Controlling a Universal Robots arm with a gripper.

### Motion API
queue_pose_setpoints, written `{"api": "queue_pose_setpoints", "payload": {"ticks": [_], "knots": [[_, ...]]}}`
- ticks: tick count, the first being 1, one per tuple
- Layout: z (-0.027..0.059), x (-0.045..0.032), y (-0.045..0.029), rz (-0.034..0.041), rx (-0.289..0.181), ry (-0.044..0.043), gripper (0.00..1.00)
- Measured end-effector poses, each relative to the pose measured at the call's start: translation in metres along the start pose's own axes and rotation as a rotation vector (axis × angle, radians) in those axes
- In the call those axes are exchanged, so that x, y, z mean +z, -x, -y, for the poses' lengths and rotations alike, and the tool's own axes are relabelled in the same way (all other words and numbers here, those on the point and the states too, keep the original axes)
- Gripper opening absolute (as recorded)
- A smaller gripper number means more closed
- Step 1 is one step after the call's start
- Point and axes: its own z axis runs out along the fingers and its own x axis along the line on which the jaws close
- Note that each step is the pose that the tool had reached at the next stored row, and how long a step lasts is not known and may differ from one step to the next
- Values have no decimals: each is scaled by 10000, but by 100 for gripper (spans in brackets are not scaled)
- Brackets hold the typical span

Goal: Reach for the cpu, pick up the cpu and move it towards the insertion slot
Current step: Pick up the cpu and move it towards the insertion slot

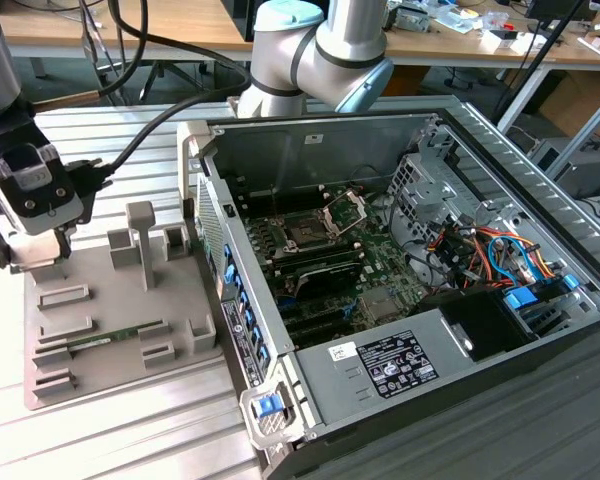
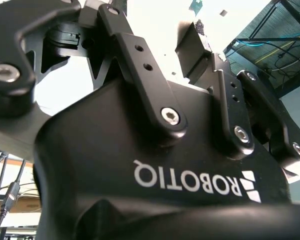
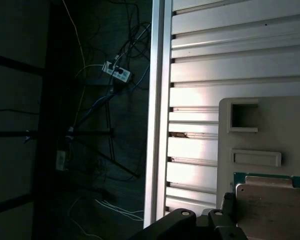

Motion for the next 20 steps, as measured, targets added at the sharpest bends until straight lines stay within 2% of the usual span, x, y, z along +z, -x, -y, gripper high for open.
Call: {"api": "queue_pose_setpoints", "payload": {"ticks": [20], "knots": [[-4,-83,0,1,0,0,55]]}}
